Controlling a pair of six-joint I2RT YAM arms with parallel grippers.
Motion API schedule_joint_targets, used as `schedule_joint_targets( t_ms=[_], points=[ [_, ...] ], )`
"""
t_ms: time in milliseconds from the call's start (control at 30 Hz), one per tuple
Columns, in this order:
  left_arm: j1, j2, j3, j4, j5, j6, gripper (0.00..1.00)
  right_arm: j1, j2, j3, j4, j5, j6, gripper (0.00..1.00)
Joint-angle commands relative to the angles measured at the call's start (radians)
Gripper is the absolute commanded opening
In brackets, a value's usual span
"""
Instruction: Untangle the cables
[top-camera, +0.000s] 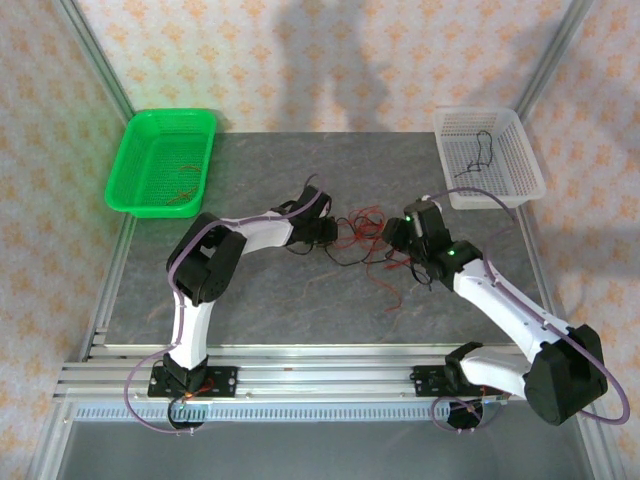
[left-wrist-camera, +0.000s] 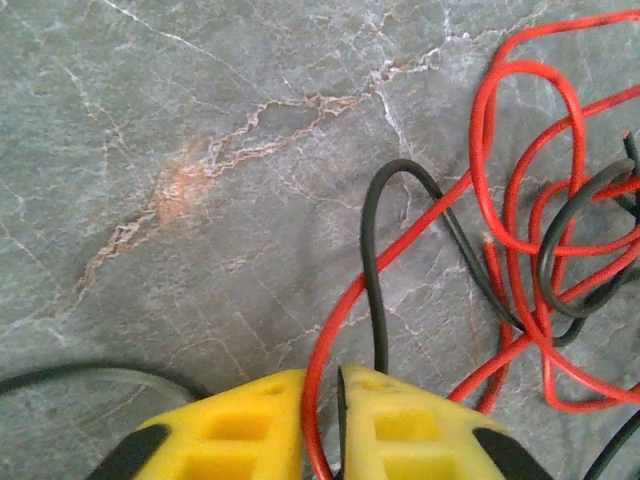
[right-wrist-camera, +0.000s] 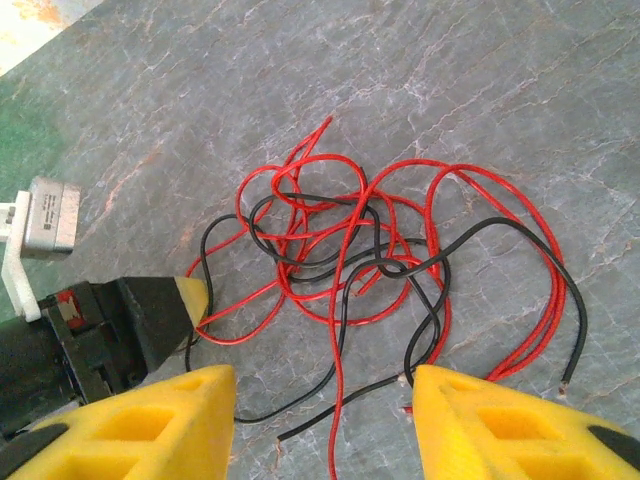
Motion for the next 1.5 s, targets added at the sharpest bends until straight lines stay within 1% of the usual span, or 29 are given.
schedule_joint_targets(
  t_ms=[0, 33, 67, 200, 333, 467, 600, 633, 867, 967, 1167, 1300, 1367, 1467],
  points=[
    [0.009, 0.010, 0.023, 0.026, 0.006, -0.010, 0.06, 0.002, -0.018, -0.018, 0.020, -0.012, 0.008, 0.49],
    [0.009, 0.005, 0.023, 0.029, 0.009, -0.015, 0.01, 0.003, -0.018, -0.021, 0.025, -0.019, 0.012, 0.49],
    [0.008, -0.001, 0.022, 0.032, 0.012, -0.018, 0.00, 0.003, -0.016, -0.025, 0.031, -0.026, 0.015, 0.49],
    [0.007, -0.049, 0.012, 0.043, 0.019, -0.031, 0.00, 0.004, -0.012, -0.053, 0.088, -0.091, 0.043, 0.49],
    [-0.001, -0.122, 0.002, 0.032, 0.027, -0.038, 0.00, 0.026, 0.018, -0.080, 0.184, -0.164, 0.086, 0.48],
    [-0.020, -0.236, -0.036, 0.011, -0.013, -0.051, 0.00, 0.064, 0.105, -0.071, 0.278, -0.212, 0.126, 0.48],
    [-0.042, -0.325, -0.083, 0.023, -0.003, -0.059, 0.00, 0.088, 0.211, -0.030, 0.353, -0.243, 0.145, 0.49],
    [-0.047, -0.338, -0.083, 0.016, -0.002, -0.088, 0.00, 0.090, 0.236, -0.015, 0.362, -0.248, 0.145, 0.49],
    [-0.089, -0.377, -0.039, -0.067, -0.004, -0.078, 0.00, 0.092, 0.397, 0.099, 0.410, -0.275, 0.120, 0.49],
    [-0.109, -0.382, -0.018, -0.101, -0.018, -0.073, 0.00, 0.092, 0.429, 0.122, 0.415, -0.261, 0.114, 0.49],
    [-0.134, -0.434, 0.023, -0.135, -0.016, -0.072, 0.00, 0.090, 0.510, 0.147, 0.450, -0.193, 0.116, 0.48],
    [-0.151, -0.472, 0.070, -0.188, -0.034, -0.071, 0.00, 0.089, 0.574, 0.168, 0.483, -0.152, 0.131, 0.45],
    [-0.156, -0.494, 0.078, -0.206, -0.042, -0.045, 0.00, 0.088, 0.593, 0.174, 0.488, -0.118, 0.139, 0.43],
    [-0.158, -0.530, 0.081, -0.225, -0.052, -0.044, 0.00, 0.080, 0.607, 0.172, 0.497, -0.075, 0.150, 0.41]
  ],
)
